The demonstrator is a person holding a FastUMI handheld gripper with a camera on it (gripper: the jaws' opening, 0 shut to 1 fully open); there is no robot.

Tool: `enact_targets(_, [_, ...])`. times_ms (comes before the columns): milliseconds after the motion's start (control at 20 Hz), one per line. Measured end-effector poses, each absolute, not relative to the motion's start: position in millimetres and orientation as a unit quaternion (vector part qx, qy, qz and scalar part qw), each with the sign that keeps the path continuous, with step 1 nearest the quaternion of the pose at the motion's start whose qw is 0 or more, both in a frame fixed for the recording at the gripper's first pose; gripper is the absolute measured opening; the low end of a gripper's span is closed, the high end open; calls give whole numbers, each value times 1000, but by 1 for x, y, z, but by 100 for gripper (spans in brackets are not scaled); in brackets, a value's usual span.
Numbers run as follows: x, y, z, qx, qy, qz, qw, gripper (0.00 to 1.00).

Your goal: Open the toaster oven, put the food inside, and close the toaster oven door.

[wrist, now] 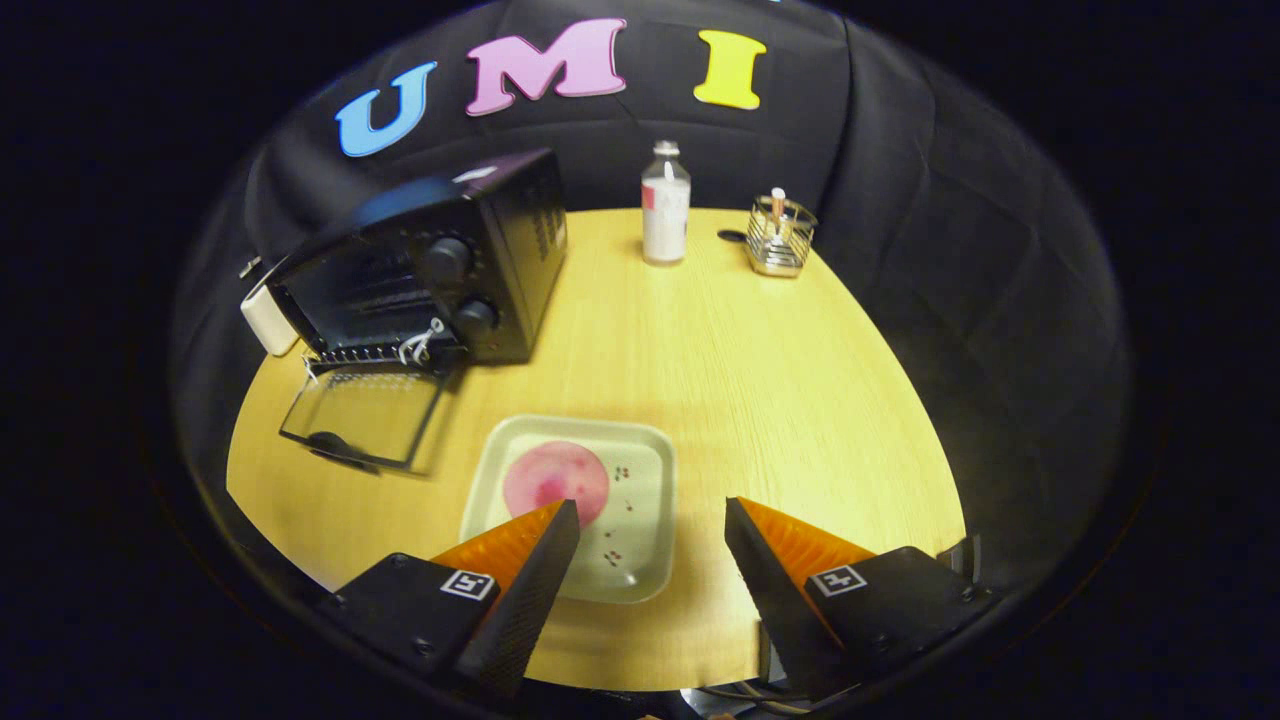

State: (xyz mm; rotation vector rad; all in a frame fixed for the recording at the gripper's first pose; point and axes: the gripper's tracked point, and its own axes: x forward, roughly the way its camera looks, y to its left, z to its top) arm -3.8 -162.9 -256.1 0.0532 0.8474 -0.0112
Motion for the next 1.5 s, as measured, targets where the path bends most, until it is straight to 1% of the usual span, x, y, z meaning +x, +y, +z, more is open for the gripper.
enact_targets(250, [-10,-176,-306,26,479,15,878,98])
enact_targets(350, [-11,-168,-310,45,490,20,870,98])
enact_targets(550, [-5,-160,-312,41,497,33,866,84])
enact_targets(650, [-4,-153,-314,48,506,41,860,71])
enact_targets(700, [-3,-149,-313,56,511,45,856,58])
enact_targets(750, [-5,-147,-313,63,519,44,851,51])
enact_targets(800, [-5,-147,-314,69,526,43,846,37])
enact_targets(850, [-3,-148,-315,78,533,41,842,36])
enact_targets(1000, [-1,-150,-316,124,544,29,830,17])
enact_targets(1100, [-3,-147,-314,139,547,43,824,10])
enact_targets(1200, [-7,-142,-314,143,551,56,821,6])
enact_targets(1350, [-10,-131,-312,192,548,54,812,6])
enact_targets(1500, [-17,-118,-293,244,528,54,811,6])
